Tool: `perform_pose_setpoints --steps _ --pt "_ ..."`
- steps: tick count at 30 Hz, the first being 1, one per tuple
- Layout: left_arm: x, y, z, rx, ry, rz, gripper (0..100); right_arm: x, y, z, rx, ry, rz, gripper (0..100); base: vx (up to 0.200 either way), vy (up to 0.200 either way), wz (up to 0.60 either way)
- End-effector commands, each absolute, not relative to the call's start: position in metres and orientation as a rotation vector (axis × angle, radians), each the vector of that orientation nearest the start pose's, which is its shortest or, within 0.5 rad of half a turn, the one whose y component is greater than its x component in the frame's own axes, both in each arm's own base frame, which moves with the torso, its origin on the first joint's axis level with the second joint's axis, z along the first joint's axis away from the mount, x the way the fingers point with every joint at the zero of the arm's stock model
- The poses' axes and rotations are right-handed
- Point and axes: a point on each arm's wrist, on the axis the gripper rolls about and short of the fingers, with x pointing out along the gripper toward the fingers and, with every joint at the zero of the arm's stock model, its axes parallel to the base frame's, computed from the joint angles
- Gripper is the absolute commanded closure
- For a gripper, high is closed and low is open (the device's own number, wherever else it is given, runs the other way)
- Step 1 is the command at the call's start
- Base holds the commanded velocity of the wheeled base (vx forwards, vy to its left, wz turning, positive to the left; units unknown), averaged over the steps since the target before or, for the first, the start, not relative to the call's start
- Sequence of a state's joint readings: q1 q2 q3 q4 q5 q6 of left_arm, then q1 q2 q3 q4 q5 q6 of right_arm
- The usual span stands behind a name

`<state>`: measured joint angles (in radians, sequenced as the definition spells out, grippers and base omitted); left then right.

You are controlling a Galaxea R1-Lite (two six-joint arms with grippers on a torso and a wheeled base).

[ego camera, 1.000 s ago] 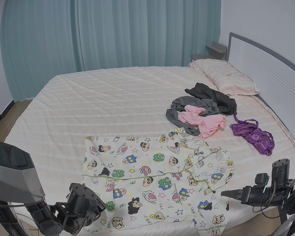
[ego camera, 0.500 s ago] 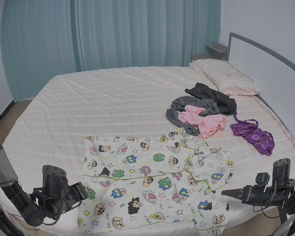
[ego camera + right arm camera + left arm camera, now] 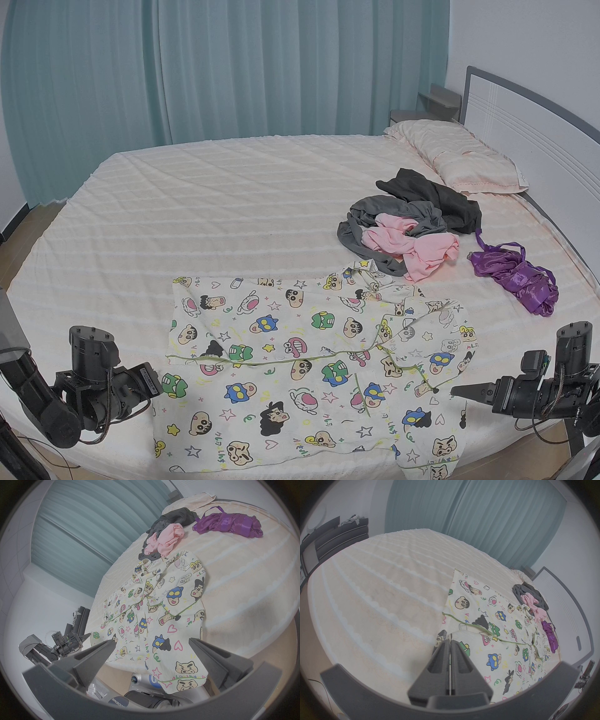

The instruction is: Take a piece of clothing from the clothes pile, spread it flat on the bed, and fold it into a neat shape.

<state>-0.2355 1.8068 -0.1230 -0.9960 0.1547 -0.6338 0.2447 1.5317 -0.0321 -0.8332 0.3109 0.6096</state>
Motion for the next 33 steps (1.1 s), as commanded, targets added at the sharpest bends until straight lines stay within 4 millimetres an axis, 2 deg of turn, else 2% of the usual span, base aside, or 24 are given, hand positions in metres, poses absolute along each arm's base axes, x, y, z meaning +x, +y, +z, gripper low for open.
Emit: perform_pose_setpoints --steps 1,5,6,16,22,28,33 --pt "0.204 -0.041 0.039 -0.479 0.687 0.167 100 0.149 0.045 0.068 0.593 0.815 0.315 0 0.0 0.0 0.0" --pt "0.21 -0.033 0.038 -0.498 0.675 0.208 100 0.149 0.045 0.068 0.593 0.815 0.315 0 0.0 0.0 0.0" --pt "0.21 -0.033 0.038 -0.498 0.675 0.208 0 0.149 0.045 0.068 0.593 0.815 0.315 0 0.0 0.0 0.0" --pt "0.21 -0.019 0.041 -0.533 0.658 0.244 0 0.149 0.044 0.07 0.591 0.807 0.317 0 0.0 0.0 0.0" --pt "0.191 -0.018 0.059 -0.624 0.614 0.164 0 0.15 0.045 0.074 0.595 0.781 0.327 0 0.0 0.0 0.0" --pt "0.168 -0.025 0.056 -0.674 0.664 0.129 0 0.15 0.044 0.075 0.599 0.777 0.326 0 0.0 0.0 0.0" --pt "0.162 -0.03 0.054 -0.711 0.709 0.12 0 0.151 0.045 0.074 0.601 0.785 0.323 0 0.0 0.0 0.0"
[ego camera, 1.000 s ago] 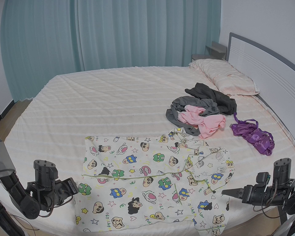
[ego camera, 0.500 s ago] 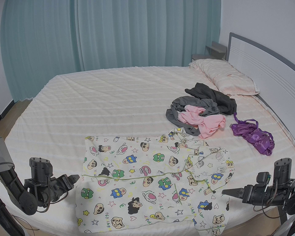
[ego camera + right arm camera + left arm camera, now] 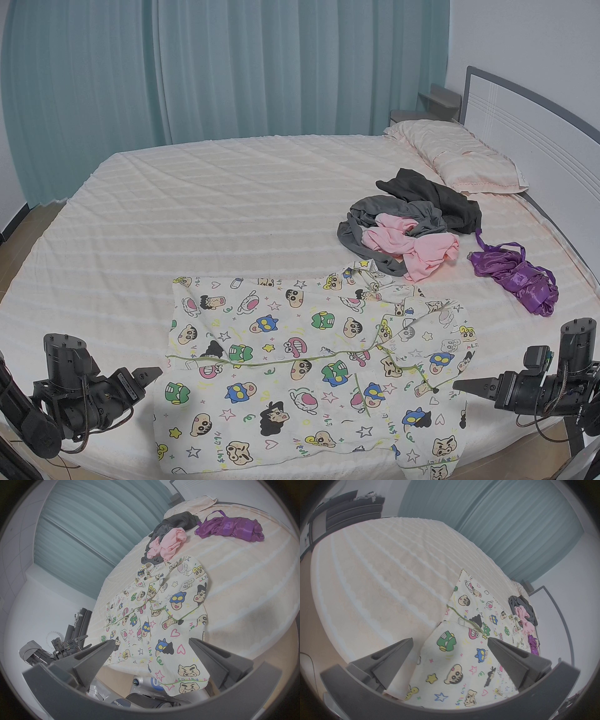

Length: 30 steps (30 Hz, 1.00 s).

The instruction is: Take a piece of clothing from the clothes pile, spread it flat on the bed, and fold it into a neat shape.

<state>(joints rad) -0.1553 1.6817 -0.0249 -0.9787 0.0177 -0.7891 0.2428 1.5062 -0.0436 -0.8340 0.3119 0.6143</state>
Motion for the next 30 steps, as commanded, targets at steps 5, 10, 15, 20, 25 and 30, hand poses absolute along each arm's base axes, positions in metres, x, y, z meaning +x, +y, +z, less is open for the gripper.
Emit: perform_pose_setpoints --steps 5,10,15,20,25,30 --pt "0.162 -0.032 0.054 -0.78 0.73 0.091 0 0.165 0.047 0.084 0.66 0.738 0.316 0 0.0 0.0 0.0" --pt "0.162 -0.033 0.055 -0.842 0.738 0.085 0 0.192 0.055 0.102 0.713 0.682 0.333 0 0.0 0.0 0.0" --pt "0.162 -0.034 0.055 -0.895 0.777 0.032 0 0.224 0.07 0.104 0.732 0.668 0.321 0 0.08 0.0 0.0" --pt "0.161 -0.035 0.055 -0.896 0.781 0.027 0 0.263 0.095 0.098 0.785 0.658 0.264 0 0.04 0.0 0.0" --pt "0.161 -0.035 0.054 -0.896 0.781 0.031 0 0.287 0.113 0.088 0.774 0.663 0.261 0 0.0 0.0 0.0" --pt "0.161 -0.034 0.055 -0.912 0.778 0.041 0 0.319 0.13 0.079 0.777 0.655 0.271 0 0.0 0.0 0.0"
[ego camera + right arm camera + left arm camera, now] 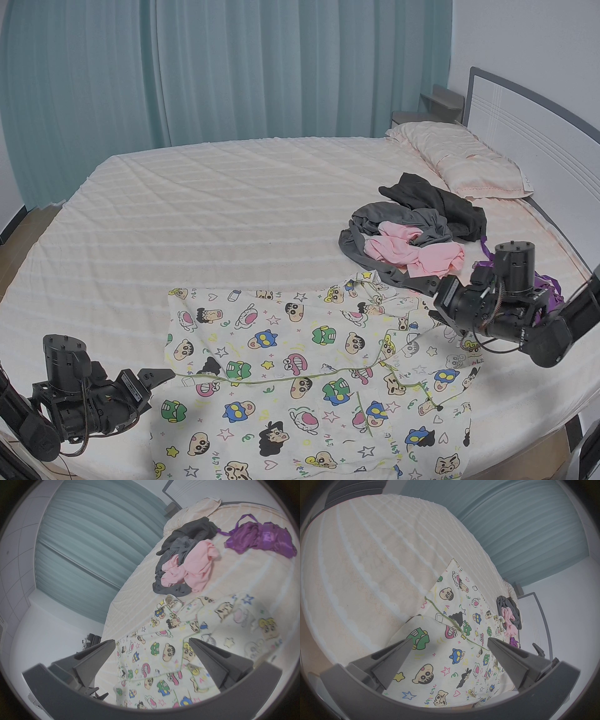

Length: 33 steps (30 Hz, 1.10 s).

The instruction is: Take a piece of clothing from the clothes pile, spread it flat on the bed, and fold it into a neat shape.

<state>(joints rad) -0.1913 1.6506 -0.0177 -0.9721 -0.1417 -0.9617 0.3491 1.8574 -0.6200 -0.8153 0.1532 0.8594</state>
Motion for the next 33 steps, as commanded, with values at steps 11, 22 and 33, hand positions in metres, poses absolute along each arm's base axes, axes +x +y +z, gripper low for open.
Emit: perform_pose_setpoints --steps 11,22,33 --pt "0.161 -0.034 0.056 -0.926 0.774 0.046 0 0.382 0.176 0.063 0.762 0.617 0.269 0 0.0 0.0 0.0" --pt "0.158 -0.034 0.061 -0.957 0.75 0.04 0 0.428 0.156 0.052 0.731 0.647 0.167 0 0.0 0.0 0.0" --pt "0.158 -0.034 0.061 -0.965 0.752 0.04 0 0.442 0.136 0.045 0.652 0.637 0.141 0 0.0 0.0 0.0"
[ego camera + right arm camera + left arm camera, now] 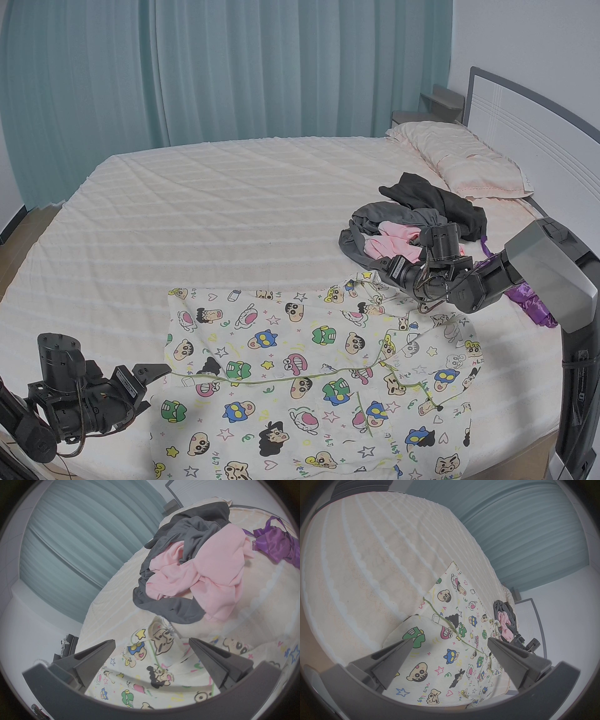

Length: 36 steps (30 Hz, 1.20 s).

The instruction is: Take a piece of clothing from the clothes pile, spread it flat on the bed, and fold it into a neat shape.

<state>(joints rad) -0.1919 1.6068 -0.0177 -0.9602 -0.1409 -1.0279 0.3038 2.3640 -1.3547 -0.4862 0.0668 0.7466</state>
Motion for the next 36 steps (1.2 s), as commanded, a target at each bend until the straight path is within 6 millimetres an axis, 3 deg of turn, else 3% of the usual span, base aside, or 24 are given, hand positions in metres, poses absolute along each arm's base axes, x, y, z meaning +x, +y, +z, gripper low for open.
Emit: perform_pose_setpoints --steps 1,8,9,15,19,25,30,34,36 --pt "0.158 -0.034 0.061 -0.965 0.752 0.04 0 0.442 0.136 0.044 0.651 0.637 0.141 0 0.0 0.0 0.0" --pt "0.158 -0.034 0.061 -0.97 0.753 0.04 0 0.448 0.142 0.022 0.585 0.669 0.152 0 0.0 0.0 0.0" --pt "0.158 -0.034 0.061 -0.971 0.753 0.041 0 0.449 0.143 0.018 0.573 0.677 0.154 100 0.0 0.0 0.0" --pt "0.158 -0.034 0.061 -0.971 0.754 0.04 0 0.452 0.142 0.018 0.563 0.663 0.156 100 0.0 0.0 0.0" --pt "0.158 -0.034 0.062 -0.972 0.752 0.039 0 0.458 0.14 0.031 0.569 0.614 0.159 100 0.0 0.0 0.0" --pt "0.158 -0.034 0.062 -0.972 0.752 0.039 0 0.475 0.127 0.079 0.597 0.44 0.154 100 0.0 0.0 0.0" --pt "0.158 -0.034 0.062 -0.972 0.752 0.039 0 0.488 0.123 0.102 0.58 0.308 0.18 100 0.0 0.0 0.0" --pt "0.158 -0.034 0.062 -0.973 0.752 0.039 0 0.5 0.124 0.093 0.552 0.292 0.172 100 0.0 0.0 0.0" --pt "0.158 -0.034 0.061 -0.973 0.754 0.04 0 0.507 0.121 0.078 0.506 0.313 0.151 100 0.0 0.0 0.0"
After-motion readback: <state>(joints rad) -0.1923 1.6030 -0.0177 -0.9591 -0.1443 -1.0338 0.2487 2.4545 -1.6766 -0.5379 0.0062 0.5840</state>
